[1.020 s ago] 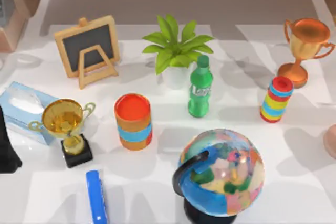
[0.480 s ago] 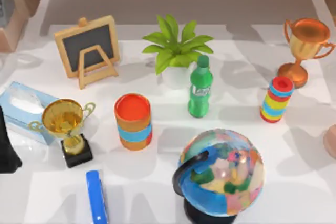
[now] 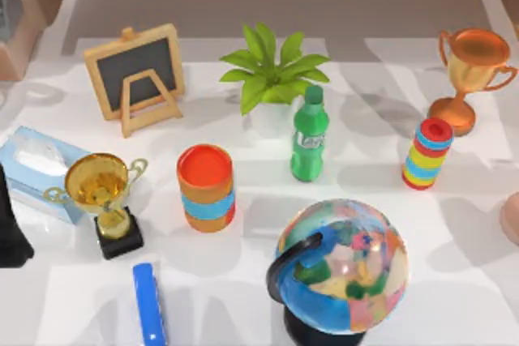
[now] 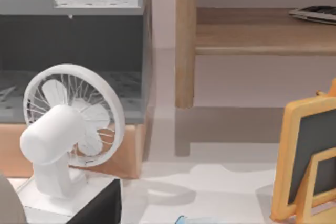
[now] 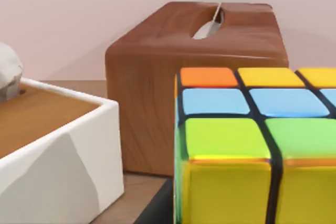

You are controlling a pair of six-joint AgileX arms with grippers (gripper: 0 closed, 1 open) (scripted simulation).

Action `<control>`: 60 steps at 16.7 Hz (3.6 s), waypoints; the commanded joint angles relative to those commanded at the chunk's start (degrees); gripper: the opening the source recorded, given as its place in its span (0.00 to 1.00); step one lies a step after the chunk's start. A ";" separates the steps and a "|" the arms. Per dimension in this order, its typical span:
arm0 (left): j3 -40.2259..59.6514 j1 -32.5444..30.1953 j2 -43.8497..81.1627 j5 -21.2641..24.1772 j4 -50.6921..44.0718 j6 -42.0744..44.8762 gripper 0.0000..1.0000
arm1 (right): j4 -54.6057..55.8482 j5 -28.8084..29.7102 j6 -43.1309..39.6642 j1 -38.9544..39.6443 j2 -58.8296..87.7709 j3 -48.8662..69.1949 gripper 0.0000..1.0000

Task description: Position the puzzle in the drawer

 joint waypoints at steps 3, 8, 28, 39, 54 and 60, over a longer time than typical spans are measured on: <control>0.00 0.00 0.00 0.00 0.00 0.00 1.00 | -0.01 -0.01 -0.01 0.01 0.00 0.00 0.00; 0.00 0.00 0.00 0.00 0.00 0.00 1.00 | -2.90 -0.31 -0.49 -1.92 -1.45 2.11 0.00; 0.00 0.00 0.00 0.00 0.00 0.00 1.00 | -77.19 -16.87 -16.56 -45.70 13.92 36.25 0.00; 0.00 0.00 0.00 0.00 0.00 0.00 1.00 | -91.97 -27.75 -21.38 -48.03 40.40 42.64 0.00; 0.00 0.00 0.00 0.00 0.00 0.00 1.00 | -91.97 -27.75 -21.38 -48.03 40.40 42.64 0.83; 0.00 0.00 0.00 0.00 0.00 0.00 1.00 | -91.97 -27.75 -21.38 -48.03 40.40 42.64 1.00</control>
